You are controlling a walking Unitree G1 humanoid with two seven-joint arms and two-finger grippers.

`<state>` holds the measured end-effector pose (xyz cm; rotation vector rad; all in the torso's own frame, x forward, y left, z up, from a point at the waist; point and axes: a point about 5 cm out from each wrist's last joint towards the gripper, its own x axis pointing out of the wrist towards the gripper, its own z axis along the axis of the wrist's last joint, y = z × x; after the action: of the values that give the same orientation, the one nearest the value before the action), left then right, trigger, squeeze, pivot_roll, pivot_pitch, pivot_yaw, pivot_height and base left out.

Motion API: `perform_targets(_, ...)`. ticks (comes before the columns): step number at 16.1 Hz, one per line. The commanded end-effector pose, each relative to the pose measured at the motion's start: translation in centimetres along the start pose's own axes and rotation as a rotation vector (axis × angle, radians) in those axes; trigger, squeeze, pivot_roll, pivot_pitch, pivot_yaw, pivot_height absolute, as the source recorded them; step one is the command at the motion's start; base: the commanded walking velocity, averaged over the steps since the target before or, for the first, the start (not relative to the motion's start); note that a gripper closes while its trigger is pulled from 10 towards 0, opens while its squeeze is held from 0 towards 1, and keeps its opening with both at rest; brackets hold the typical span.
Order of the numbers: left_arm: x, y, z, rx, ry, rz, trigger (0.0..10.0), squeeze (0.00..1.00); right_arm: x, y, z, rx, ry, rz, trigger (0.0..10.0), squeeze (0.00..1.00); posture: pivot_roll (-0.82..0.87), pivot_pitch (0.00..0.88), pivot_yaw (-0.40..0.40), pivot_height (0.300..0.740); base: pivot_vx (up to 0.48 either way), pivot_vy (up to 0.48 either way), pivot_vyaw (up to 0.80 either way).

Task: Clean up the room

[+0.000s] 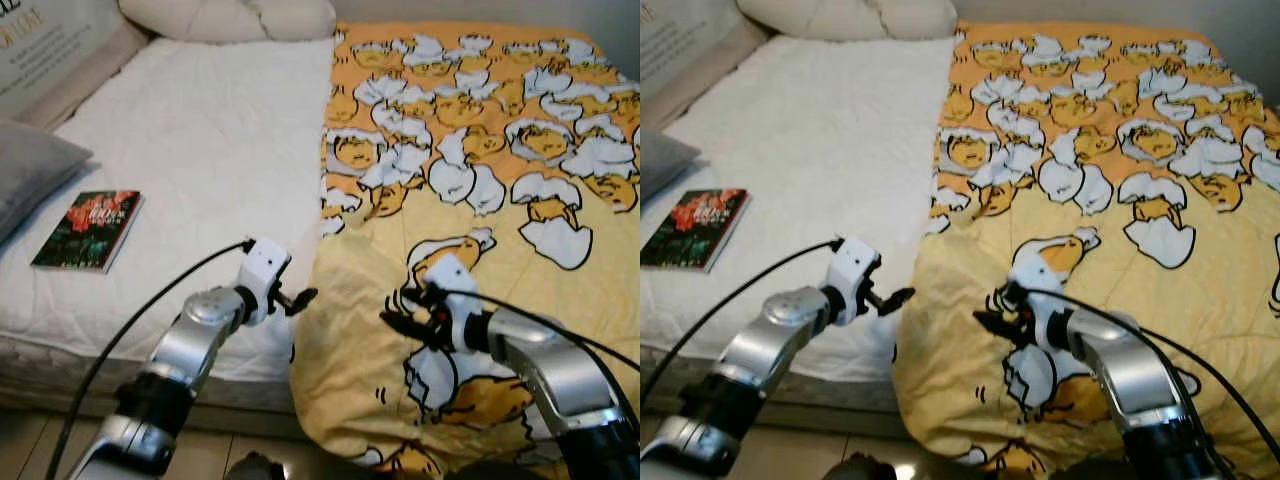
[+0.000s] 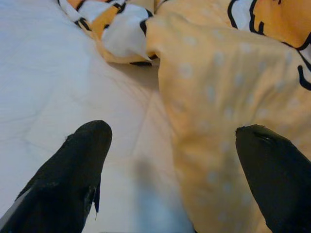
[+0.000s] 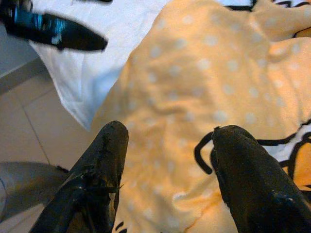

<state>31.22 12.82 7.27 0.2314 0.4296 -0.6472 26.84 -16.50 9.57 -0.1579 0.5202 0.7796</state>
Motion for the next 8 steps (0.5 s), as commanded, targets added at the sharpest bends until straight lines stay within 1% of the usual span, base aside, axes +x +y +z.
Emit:
perform_targets(1, 0.3, 0.5, -0.5, -0.027, -0.002, -0.003, 10.0, 1.00, -0.5, 0.3, 0.2, 0.000, -0.020, 0.006, 10.0, 1.00, -0.06, 0.119, 0.062, 0.740, 0.000, 0.000, 0.00)
perform_targets(3, 0.8, 1.1, -0.9, -0.060, 0.009, 0.013, 10.0, 1.00, -0.9, 0.7, 0.3, -0.042, -0.031, 0.003, 10.0, 1.00, -0.07, 0.139, 0.065, 0.740, 0.000, 0.000, 0.00)
perform_targets(4, 1.1, 1.5, -1.1, -0.059, 0.018, 0.030, 10.0, 1.00, -1.2, 0.6, 0.3, -0.059, -0.036, -0.024, 10.0, 1.00, -0.07, 0.162, 0.071, 0.740, 0.000, 0.000, 0.00)
perform_targets(5, 1.4, 1.6, -1.3, -0.068, 0.024, 0.037, 10.0, 0.01, -1.4, 0.5, 0.4, -0.052, -0.041, -0.043, 10.0, 1.00, -0.08, 0.175, 0.077, 0.740, 0.000, 0.000, 0.00)
perform_targets(6, 1.6, 1.6, -1.6, -0.059, 0.040, 0.043, 10.0, 0.00, -1.6, 0.6, 0.4, -0.049, -0.044, -0.048, 10.0, 1.00, -0.08, 0.184, 0.082, 0.740, 0.000, 0.000, 0.00)
perform_targets(7, 1.8, 1.5, -1.8, -0.075, 0.042, 0.035, 10.0, 0.00, -1.9, 0.7, 0.4, -0.038, -0.050, -0.047, 10.0, 0.98, -0.09, 0.195, 0.088, 0.740, 0.000, 0.000, 0.00)
perform_targets(8, 2.1, 1.3, -1.8, -0.105, 0.027, 0.019, 10.0, 0.00, -2.1, 1.0, 0.3, -0.024, -0.052, -0.039, 10.0, 0.90, -0.10, 0.199, 0.091, 0.740, 0.000, 0.000, 0.00)
